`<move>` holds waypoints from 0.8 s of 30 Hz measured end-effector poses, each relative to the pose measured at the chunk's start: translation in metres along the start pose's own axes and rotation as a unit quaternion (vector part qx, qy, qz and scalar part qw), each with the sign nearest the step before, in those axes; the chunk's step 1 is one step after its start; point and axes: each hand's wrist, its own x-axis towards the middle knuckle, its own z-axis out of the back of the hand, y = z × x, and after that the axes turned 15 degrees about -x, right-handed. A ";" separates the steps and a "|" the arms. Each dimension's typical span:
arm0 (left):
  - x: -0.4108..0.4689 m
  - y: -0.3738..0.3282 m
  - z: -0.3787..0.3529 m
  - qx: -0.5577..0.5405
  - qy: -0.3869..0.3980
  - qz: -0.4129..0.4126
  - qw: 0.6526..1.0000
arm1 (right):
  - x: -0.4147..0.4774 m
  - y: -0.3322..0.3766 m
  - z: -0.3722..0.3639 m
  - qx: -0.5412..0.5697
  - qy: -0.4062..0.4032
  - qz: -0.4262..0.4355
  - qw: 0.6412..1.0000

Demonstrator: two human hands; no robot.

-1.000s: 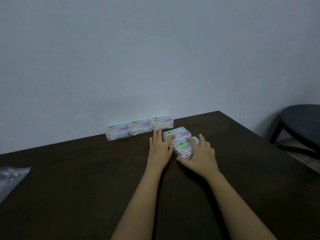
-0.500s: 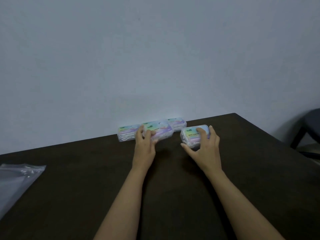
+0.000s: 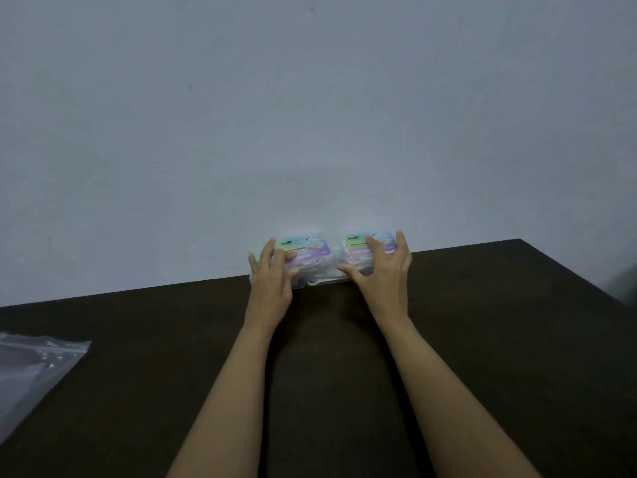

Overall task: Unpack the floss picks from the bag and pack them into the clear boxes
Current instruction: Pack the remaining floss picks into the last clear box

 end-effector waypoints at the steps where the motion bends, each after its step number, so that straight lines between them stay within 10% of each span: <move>1: 0.003 0.003 -0.001 -0.006 0.010 0.003 1.000 | 0.005 0.001 -0.004 -0.002 0.007 0.002 1.000; 16: -0.004 0.005 0.007 0.210 0.027 -0.021 0.977 | 0.011 0.007 -0.012 -0.179 0.011 0.102 0.978; 24: -0.075 -0.013 0.082 0.279 -0.015 0.029 0.960 | -0.052 0.050 0.012 -0.054 0.030 0.070 0.996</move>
